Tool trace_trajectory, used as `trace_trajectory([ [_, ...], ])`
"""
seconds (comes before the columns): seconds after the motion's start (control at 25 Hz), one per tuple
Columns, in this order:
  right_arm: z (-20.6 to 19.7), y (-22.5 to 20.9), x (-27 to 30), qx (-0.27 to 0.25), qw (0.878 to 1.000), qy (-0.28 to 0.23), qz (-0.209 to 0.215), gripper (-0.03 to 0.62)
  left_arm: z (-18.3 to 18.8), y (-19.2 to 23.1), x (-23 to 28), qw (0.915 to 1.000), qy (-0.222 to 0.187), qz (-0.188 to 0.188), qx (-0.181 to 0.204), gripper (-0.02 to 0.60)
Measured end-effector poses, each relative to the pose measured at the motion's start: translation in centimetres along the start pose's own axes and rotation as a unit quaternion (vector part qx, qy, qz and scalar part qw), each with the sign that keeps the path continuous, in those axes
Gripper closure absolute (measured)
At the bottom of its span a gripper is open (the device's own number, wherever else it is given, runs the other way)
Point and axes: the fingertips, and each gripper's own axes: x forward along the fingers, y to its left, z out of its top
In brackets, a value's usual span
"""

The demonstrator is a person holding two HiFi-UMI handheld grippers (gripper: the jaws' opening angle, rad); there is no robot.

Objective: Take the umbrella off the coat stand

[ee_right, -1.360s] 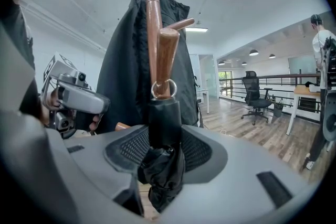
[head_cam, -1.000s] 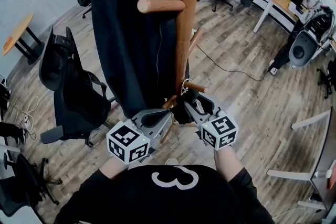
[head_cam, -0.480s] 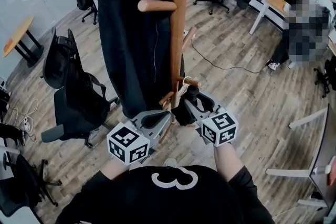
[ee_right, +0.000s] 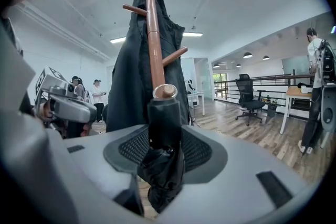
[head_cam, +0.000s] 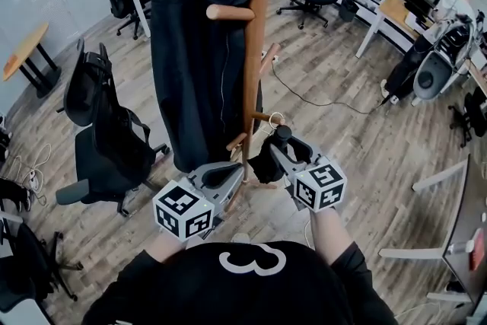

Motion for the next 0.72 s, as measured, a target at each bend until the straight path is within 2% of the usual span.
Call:
trace_trajectory([
  [0.32, 1.0, 0.5, -2.7, -0.008, 1.0, -0.014, -0.003, 0.398, 0.3, -1.9, -0.1, 0.9999, -0.005, -0.006, 0.006, 0.565],
  [0.72, 0.6, 3.3, -8.3, -0.007, 0.999, -0.033, 0.013, 0.398, -0.4, -6.0, -1.6, 0.9997, -0.012, -0.01, 0.017, 0.565],
])
